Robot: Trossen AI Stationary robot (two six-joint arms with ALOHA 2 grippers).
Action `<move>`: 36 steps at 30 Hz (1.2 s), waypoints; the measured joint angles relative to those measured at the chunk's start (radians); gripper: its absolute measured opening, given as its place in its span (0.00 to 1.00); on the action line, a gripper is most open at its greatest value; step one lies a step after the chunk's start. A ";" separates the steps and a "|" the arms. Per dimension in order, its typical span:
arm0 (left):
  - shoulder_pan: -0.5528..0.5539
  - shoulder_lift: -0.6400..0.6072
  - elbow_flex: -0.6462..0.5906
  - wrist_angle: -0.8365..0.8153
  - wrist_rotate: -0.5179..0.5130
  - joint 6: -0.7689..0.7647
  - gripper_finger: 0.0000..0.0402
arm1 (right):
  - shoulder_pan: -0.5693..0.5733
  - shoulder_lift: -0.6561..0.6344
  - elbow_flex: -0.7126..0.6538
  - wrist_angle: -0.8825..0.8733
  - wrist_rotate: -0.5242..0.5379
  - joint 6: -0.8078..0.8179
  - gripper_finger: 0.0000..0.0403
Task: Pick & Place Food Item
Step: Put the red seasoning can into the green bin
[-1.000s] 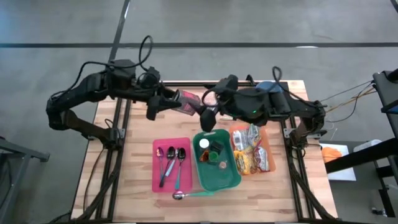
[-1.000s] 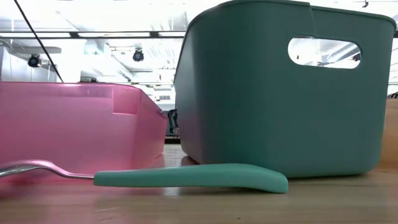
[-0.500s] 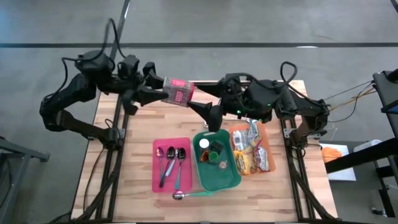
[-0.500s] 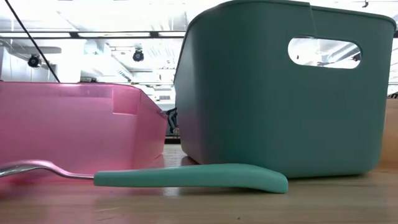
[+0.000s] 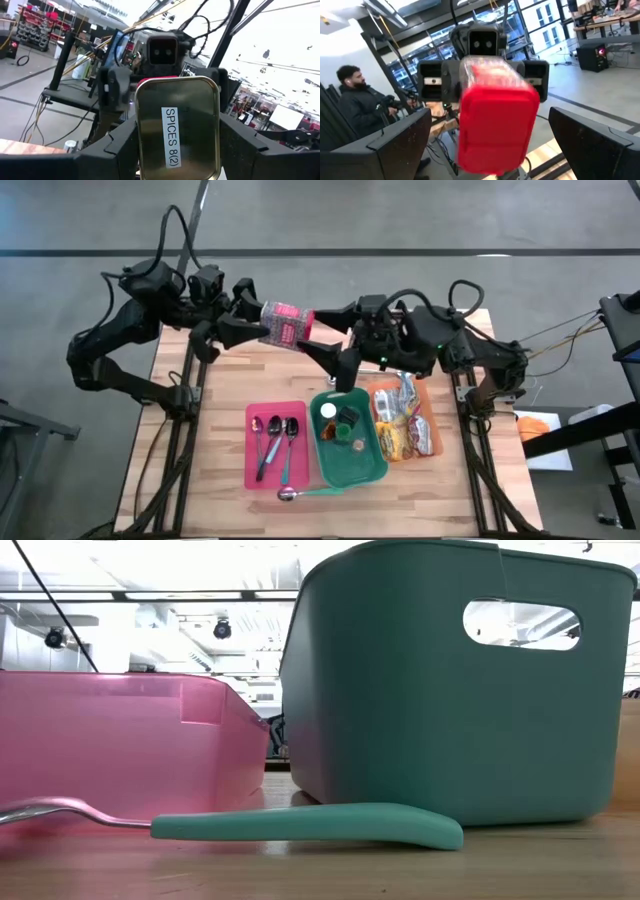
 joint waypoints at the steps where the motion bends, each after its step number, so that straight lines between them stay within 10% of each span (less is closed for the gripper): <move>1: 0.000 0.002 0.000 0.007 0.000 0.000 0.51 | 0.000 0.003 -0.001 0.000 0.000 0.000 0.99; 11: 0.000 0.020 0.000 0.051 0.012 0.000 0.51 | 0.000 0.019 -0.001 0.027 -0.001 -0.014 0.97; 24: 0.000 0.049 0.000 0.088 0.051 -0.015 0.51 | -0.001 0.021 -0.001 0.030 -0.001 -0.004 0.52; 30: 0.000 0.049 0.000 0.087 0.052 -0.017 0.52 | 0.000 0.021 -0.001 0.029 0.000 -0.008 0.52; 36: -0.001 0.045 0.001 0.021 0.056 -0.052 0.80 | -0.001 0.022 -0.001 -0.006 0.000 -0.026 0.52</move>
